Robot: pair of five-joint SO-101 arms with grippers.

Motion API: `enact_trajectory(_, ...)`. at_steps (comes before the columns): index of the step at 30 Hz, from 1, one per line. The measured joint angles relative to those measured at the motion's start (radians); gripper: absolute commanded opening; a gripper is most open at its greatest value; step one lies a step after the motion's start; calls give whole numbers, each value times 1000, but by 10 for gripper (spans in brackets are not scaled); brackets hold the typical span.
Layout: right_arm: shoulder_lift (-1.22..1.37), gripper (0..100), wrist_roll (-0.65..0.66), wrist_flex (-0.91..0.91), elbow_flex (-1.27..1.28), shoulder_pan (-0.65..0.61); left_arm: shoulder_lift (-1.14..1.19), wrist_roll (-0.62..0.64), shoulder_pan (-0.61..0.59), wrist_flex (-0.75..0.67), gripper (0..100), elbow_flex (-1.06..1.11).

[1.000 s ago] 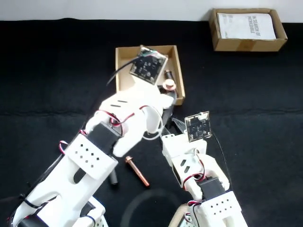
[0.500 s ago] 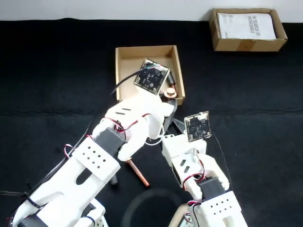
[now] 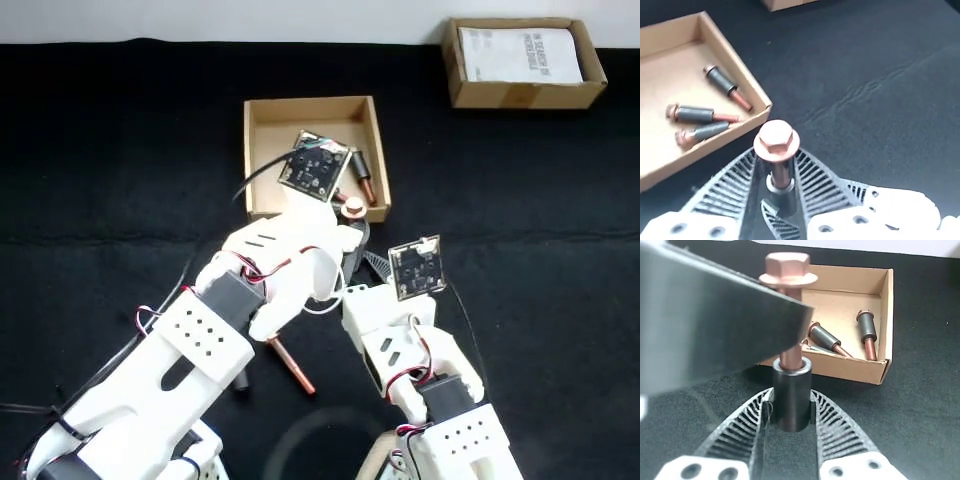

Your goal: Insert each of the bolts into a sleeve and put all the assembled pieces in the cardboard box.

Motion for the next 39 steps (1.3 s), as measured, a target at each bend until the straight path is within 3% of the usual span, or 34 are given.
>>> enact_trajectory(4,0,7,-3,0,0,5,-23,12,-34,38,340,0)
enact_trajectory(7,2,7,0,2,2,2,-97,28,-52,89,338,0)
enact_trajectory(13,0,7,0,2,-2,2,-272,-29,-48,281,247,-2)
enact_trajectory(22,72,7,0,2,-138,8,-592,-52,-58,537,5,-2)
enact_trajectory(26,227,7,0,2,-267,29,-721,-52,-69,580,8,6)
enact_trajectory(34,615,7,20,6,-609,41,-948,-52,-336,583,8,227)
enact_trajectory(39,896,7,72,123,-861,41,-1089,-52,-548,575,9,404)
